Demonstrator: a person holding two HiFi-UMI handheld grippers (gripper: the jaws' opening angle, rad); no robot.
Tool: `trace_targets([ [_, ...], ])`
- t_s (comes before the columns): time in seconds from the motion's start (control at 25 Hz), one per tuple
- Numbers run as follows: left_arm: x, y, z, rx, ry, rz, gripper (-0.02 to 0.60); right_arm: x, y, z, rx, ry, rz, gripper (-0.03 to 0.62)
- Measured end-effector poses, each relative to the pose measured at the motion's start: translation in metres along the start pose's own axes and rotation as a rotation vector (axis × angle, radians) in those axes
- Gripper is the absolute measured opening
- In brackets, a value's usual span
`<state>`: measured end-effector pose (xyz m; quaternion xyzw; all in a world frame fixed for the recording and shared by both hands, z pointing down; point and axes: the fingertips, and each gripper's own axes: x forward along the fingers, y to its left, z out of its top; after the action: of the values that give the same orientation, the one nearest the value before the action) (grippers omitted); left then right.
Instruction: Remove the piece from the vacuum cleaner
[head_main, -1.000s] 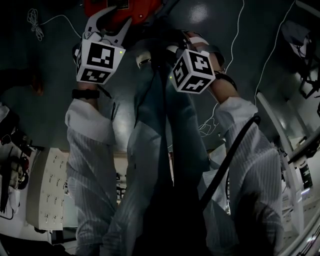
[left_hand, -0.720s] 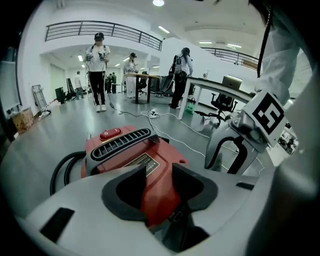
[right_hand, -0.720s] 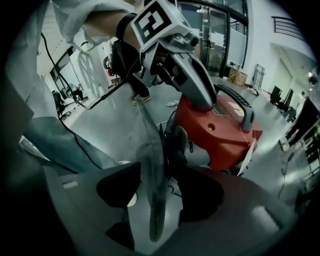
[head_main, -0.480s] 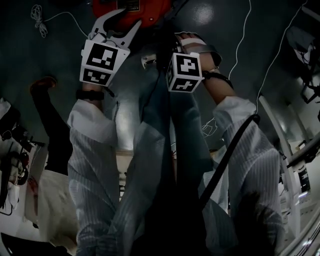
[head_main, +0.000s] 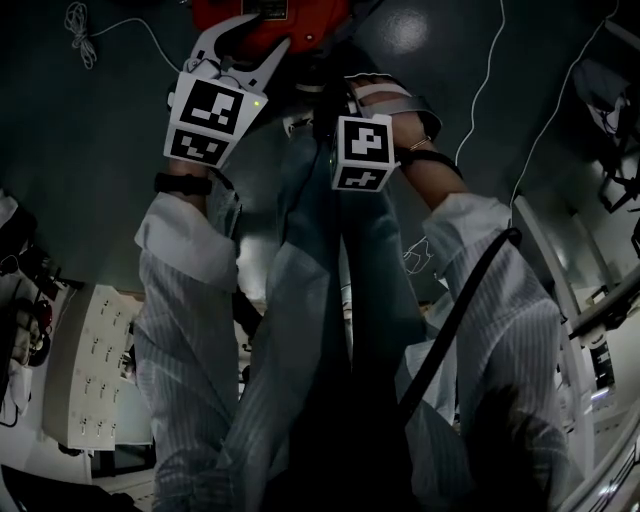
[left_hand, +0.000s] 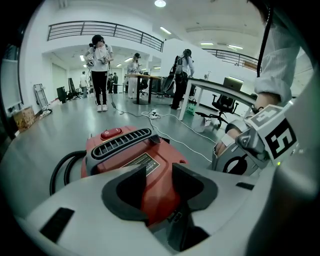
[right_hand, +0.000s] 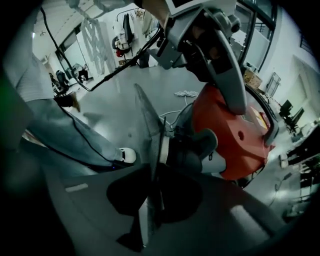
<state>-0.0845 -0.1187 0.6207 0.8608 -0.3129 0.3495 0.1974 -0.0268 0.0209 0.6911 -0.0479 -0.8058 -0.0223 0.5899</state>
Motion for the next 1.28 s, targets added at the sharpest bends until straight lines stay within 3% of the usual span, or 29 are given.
trace_targets([
  [0.48,0.000,-0.002,0.000,-0.004,0.006,-0.003,0.149,-0.004,0.026,0.005,-0.154,-0.045,0.183,0.048],
  [1.28,0.000,-0.002,0.001,-0.004,0.005,-0.003,0.149,-0.007,0.032,0.005,-0.169,-0.058,0.269,0.052],
])
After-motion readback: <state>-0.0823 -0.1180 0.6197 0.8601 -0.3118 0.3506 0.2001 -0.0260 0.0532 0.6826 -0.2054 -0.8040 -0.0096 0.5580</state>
